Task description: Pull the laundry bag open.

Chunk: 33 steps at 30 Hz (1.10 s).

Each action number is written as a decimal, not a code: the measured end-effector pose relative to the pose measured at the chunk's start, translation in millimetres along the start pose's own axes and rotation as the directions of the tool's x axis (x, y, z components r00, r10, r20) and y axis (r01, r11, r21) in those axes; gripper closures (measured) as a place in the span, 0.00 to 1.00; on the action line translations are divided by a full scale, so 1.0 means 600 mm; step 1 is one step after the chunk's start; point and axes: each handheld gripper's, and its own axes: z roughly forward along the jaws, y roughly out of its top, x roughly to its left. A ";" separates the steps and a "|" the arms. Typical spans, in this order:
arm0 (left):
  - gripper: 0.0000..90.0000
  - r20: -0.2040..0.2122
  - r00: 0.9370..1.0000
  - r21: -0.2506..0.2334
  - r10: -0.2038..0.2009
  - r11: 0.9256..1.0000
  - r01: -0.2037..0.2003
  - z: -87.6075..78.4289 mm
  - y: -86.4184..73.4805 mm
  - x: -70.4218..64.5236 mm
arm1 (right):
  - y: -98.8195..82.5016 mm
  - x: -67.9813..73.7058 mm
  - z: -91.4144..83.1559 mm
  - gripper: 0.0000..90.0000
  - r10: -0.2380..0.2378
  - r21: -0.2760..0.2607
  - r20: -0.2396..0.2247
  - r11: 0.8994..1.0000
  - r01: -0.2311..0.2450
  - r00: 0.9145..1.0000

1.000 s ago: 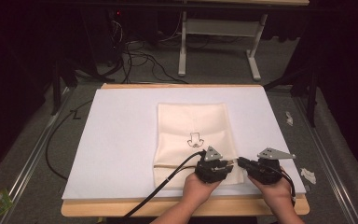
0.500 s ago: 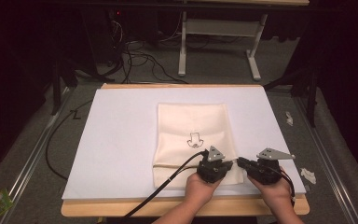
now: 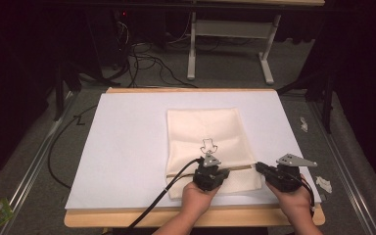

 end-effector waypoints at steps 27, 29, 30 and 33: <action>0.84 -0.237 0.972 0.036 0.004 0.999 0.004 -0.202 -0.069 0.166 | -0.015 -0.014 0.004 0.85 0.014 0.009 0.040 1.000 -0.015 0.999; 0.65 -0.253 0.967 -0.012 0.036 0.999 -0.040 -0.220 -0.068 0.174 | -0.016 -0.020 0.000 0.72 0.010 -0.009 0.043 1.000 -0.009 0.999; 0.55 -0.270 0.961 -0.018 0.054 0.998 -0.062 -0.228 -0.067 0.178 | -0.015 -0.025 -0.003 0.66 0.021 -0.028 0.044 0.999 -0.020 0.999; 0.35 -0.345 0.929 -0.012 0.134 0.989 -0.146 -0.263 -0.067 0.190 | -0.014 -0.047 -0.016 0.44 0.037 -0.094 0.073 0.995 -0.030 0.997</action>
